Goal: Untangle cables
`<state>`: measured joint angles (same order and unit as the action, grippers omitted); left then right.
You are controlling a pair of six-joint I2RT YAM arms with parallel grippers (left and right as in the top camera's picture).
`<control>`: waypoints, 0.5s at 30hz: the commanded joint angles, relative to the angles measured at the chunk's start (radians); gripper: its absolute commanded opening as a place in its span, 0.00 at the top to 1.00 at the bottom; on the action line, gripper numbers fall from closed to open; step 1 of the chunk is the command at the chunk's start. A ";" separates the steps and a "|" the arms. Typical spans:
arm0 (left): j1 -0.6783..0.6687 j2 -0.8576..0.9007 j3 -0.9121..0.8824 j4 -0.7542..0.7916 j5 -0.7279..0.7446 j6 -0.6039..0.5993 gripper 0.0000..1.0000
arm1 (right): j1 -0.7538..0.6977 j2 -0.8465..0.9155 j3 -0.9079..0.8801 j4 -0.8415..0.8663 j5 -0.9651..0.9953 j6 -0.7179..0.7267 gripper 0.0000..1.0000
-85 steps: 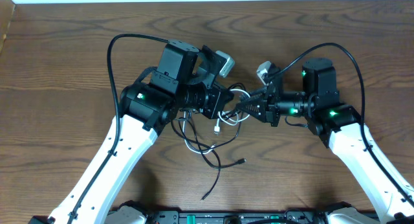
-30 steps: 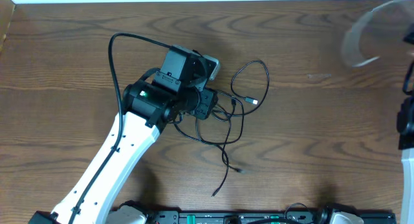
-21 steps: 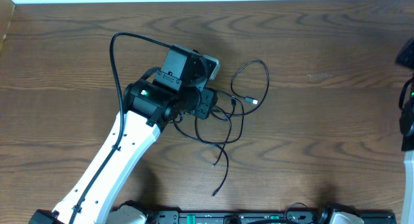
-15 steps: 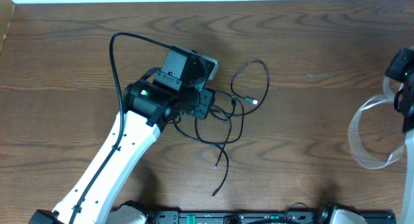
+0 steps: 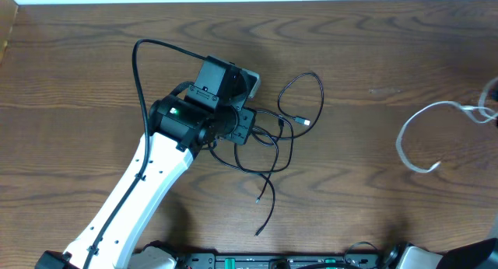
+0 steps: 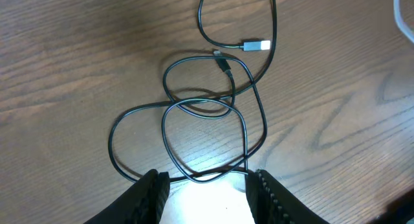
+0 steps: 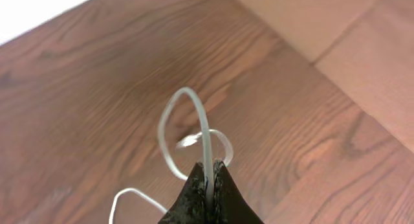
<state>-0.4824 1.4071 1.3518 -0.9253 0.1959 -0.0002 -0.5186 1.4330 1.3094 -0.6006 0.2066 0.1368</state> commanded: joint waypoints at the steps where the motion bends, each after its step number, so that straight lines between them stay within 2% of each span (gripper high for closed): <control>1: 0.001 0.012 -0.006 -0.005 -0.014 0.002 0.57 | -0.053 -0.008 0.005 0.025 -0.019 0.081 0.99; 15: 0.001 0.012 -0.006 -0.006 -0.014 -0.005 0.57 | -0.085 -0.001 0.004 0.066 -0.055 0.094 0.94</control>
<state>-0.4824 1.4075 1.3518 -0.9253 0.1955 -0.0006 -0.5987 1.4330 1.3098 -0.5339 0.1532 0.2169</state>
